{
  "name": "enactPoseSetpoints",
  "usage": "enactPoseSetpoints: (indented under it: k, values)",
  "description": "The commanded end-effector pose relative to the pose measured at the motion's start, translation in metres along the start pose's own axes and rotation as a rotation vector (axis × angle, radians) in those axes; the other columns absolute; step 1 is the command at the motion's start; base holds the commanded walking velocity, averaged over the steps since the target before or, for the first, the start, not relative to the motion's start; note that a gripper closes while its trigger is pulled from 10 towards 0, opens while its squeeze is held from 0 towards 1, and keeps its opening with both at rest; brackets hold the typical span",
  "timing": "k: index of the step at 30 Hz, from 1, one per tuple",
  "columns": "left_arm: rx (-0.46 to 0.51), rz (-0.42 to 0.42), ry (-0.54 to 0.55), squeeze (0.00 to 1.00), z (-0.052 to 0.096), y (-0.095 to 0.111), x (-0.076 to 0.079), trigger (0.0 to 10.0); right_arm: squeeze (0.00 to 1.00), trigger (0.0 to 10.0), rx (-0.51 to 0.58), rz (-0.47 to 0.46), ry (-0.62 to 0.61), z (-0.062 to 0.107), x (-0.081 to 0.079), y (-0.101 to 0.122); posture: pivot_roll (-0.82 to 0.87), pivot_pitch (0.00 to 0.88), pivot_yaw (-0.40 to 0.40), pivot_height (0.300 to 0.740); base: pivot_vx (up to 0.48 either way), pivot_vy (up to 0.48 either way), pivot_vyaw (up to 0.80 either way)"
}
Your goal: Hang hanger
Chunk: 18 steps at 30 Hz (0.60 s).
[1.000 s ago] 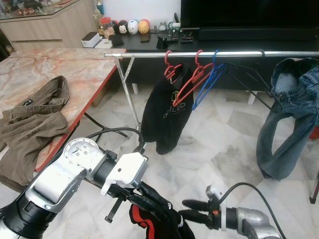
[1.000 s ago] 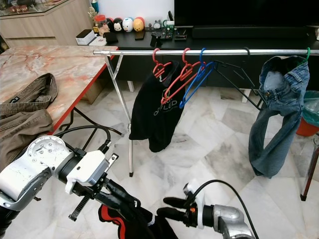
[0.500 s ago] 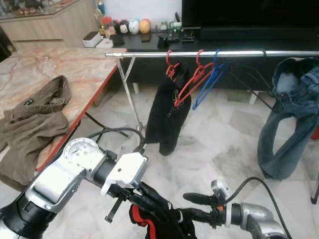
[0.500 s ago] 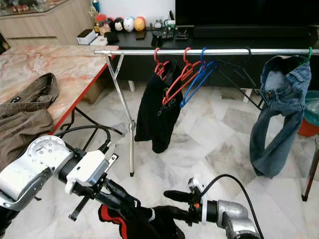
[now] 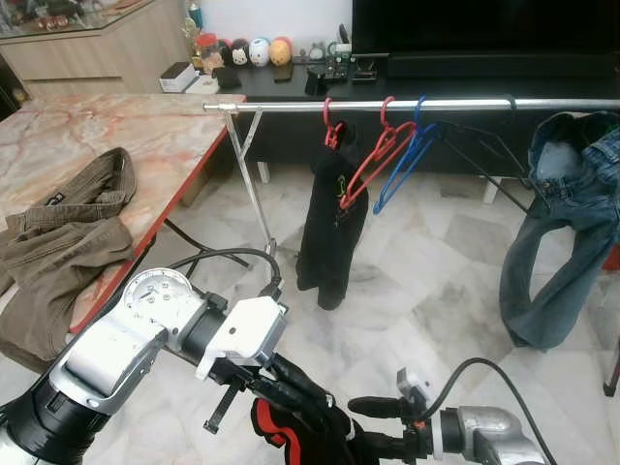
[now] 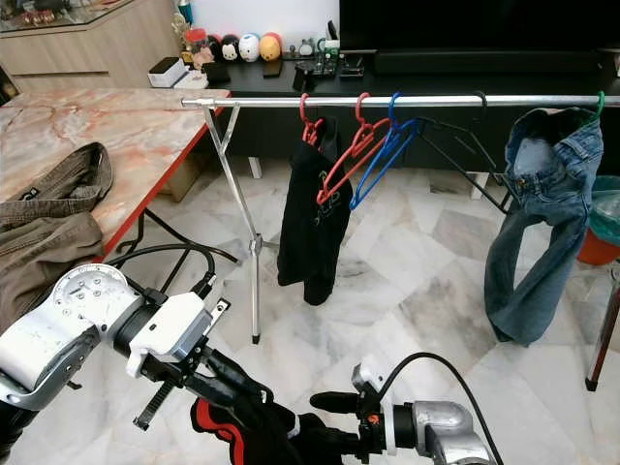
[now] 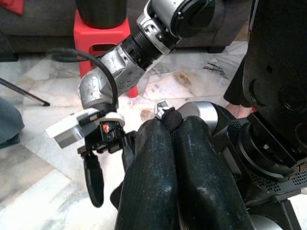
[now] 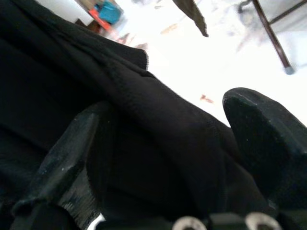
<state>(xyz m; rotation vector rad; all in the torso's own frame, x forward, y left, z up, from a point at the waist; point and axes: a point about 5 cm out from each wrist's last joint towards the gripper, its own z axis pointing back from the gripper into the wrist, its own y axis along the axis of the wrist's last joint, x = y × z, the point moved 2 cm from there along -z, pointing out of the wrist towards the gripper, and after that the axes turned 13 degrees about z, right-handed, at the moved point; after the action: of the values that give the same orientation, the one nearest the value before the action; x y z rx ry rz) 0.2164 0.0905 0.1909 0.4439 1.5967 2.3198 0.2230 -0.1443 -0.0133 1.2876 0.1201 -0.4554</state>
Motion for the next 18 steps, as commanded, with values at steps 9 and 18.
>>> enactPoseSetpoints:
  k: [9, 18]
  values:
    - [0.013, -0.035, -0.025, 0.00, -0.001, 0.011, 0.004, 10.0, 0.00, 10.0, -0.064, 0.060, -0.084, -0.018, 0.005, -0.004, 0.15, 0.039, 0.117, 0.740, 0.000, 0.000, 0.00]
    - [0.017, -0.032, -0.030, 0.00, -0.001, 0.011, 0.006, 10.0, 0.00, 10.0, -0.001, 0.115, -0.451, -0.027, 0.038, 0.019, 0.17, 0.036, 0.117, 0.740, 0.000, 0.000, 0.00]
